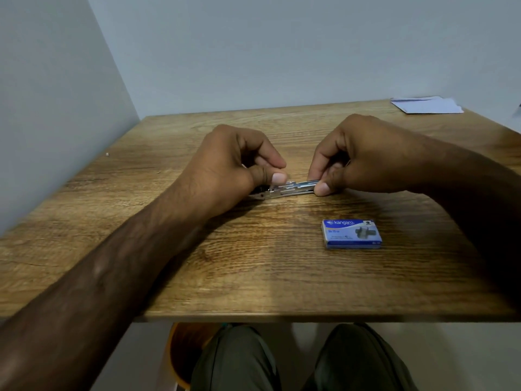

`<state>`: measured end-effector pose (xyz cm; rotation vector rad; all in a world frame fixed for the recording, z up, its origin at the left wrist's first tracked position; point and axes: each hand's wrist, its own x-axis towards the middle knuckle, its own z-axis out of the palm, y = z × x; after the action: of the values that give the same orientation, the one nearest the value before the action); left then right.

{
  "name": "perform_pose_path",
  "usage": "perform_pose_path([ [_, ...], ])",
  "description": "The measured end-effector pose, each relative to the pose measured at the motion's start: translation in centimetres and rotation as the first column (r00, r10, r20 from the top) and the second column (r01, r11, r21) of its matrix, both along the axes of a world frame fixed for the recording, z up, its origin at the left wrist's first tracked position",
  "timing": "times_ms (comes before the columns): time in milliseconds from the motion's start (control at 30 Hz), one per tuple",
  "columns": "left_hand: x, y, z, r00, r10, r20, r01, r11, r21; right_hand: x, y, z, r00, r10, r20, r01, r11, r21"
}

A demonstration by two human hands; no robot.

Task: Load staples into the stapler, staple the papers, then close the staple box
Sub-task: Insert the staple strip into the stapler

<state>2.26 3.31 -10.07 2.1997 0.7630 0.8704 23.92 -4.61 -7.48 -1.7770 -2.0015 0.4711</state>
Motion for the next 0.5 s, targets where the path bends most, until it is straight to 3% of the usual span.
perform_pose_path([
  [267,-1.1,0.2,-0.3,0.998,-0.014,0.061,0.014,1.000,0.009,0.0,-0.2,-0.1,1.000,-0.012,-0.021,0.012,1.000,-0.004],
  [433,1.4,-0.4,0.2,0.985,-0.028,-0.173,0.048,0.993,0.111,-0.2,-0.3,-0.2,0.999,0.003,-0.037,-0.004,1.000,-0.004],
  [500,1.3,-0.2,0.2,0.983,-0.047,-0.175,0.063,0.994,0.089,-0.3,-0.2,-0.3,1.000,-0.002,-0.016,0.002,1.000,0.006],
])
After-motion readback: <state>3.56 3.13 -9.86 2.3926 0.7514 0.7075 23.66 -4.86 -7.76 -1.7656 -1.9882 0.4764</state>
